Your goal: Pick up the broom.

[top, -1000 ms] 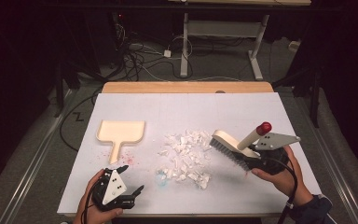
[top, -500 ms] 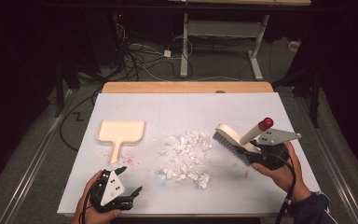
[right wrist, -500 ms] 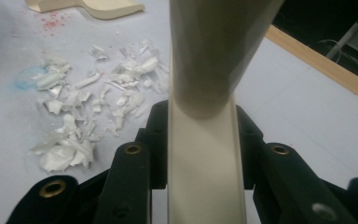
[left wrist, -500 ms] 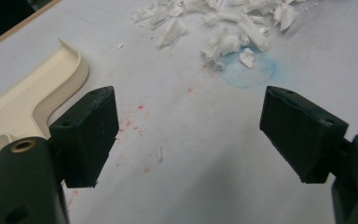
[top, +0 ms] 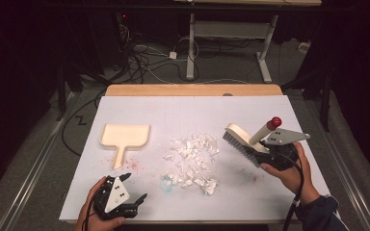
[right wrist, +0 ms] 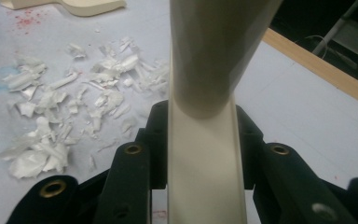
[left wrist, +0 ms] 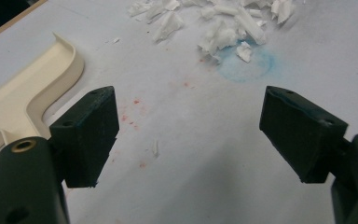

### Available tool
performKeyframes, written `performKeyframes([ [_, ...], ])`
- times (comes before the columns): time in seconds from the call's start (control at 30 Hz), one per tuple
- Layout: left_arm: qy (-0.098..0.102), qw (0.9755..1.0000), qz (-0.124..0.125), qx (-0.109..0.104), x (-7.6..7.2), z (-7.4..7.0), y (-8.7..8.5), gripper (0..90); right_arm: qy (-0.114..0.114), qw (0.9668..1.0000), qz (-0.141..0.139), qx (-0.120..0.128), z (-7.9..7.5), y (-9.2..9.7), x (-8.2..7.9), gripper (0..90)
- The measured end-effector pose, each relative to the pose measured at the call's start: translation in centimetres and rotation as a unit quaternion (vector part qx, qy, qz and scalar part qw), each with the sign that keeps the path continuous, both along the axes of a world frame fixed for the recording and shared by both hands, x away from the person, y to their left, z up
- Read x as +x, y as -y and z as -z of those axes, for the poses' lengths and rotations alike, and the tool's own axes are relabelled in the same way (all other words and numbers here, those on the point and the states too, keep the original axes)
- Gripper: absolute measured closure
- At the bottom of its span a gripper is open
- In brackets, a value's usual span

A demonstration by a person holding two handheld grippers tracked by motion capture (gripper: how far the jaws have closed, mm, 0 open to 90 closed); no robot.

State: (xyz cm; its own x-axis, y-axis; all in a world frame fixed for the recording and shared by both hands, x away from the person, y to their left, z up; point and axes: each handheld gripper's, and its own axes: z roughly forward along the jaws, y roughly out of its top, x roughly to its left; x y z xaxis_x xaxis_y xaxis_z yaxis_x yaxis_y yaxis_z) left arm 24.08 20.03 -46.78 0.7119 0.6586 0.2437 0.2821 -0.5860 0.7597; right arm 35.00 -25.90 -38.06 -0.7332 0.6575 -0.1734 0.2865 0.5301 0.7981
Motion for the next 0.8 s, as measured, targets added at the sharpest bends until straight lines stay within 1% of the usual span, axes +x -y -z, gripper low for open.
performKeyframes([
  [0.03,-0.001,1.0000,0.000,0.001,0.0,0.0,0.0,18.4,0.000,1.0000,0.000,0.000,0.0,0.0,0.0,67.5],
  [0.07,-0.001,1.0000,-0.001,-0.001,0.0,0.1,0.1,18.5,0.001,1.0000,0.003,-0.002,0.1,-0.1,0.2,67.6],
  [0.13,-0.003,1.0000,0.000,0.002,0.0,0.1,0.1,18.5,0.004,0.9999,0.008,-0.006,0.2,-0.3,0.7,67.5],
  [0.23,-0.004,1.0000,0.001,0.003,0.0,0.1,0.1,18.5,-0.001,0.9999,0.011,-0.006,0.5,-0.5,1.7,67.6],
  [0.3,-0.005,1.0000,0.000,0.000,0.0,0.2,0.0,18.5,-0.001,0.9998,0.018,-0.010,0.7,-0.7,2.4,67.6],
  [0.33,-0.006,1.0000,0.000,-0.001,0.0,0.2,0.0,18.5,0.000,0.9996,0.025,-0.013,0.9,-0.9,3.2,67.6],
  [0.37,-0.006,1.0000,0.000,-0.001,0.0,0.2,0.0,18.5,0.000,0.9996,0.025,-0.013,0.9,-0.9,3.2,67.6],
  [0.4,-0.006,1.0000,0.000,-0.002,0.1,0.2,0.0,18.5,0.000,0.9995,0.029,-0.014,1.0,-1.1,3.5,67.6],
  [0.43,-0.007,1.0000,0.001,-0.001,0.1,0.2,0.0,18.5,-0.001,0.9992,0.035,-0.021,1.3,-1.4,4.3,67.6],
  [0.47,-0.007,1.0000,0.001,0.001,0.1,0.2,0.0,18.5,-0.001,0.9992,0.035,-0.021,1.3,-1.4,4.3,67.6],
  [0.57,-0.008,1.0000,0.002,0.001,0.0,0.2,0.0,18.5,-0.001,0.9985,0.042,-0.036,1.7,-2.1,5.3,67.6],
  [0.7,-0.010,0.9999,0.002,-0.002,0.1,0.3,0.0,18.5,0.005,0.9967,0.053,-0.061,2.0,-3.1,6.5,67.6],
  [0.73,-0.010,0.9999,0.002,-0.001,0.1,0.3,0.0,18.5,0.005,0.9963,0.054,-0.067,2.1,-3.3,6.8,67.6],
  [0.8,-0.012,0.9999,0.004,0.003,0.1,0.3,0.1,18.5,0.008,0.9957,0.057,-0.072,2.0,-3.9,7.5,67.6],
])
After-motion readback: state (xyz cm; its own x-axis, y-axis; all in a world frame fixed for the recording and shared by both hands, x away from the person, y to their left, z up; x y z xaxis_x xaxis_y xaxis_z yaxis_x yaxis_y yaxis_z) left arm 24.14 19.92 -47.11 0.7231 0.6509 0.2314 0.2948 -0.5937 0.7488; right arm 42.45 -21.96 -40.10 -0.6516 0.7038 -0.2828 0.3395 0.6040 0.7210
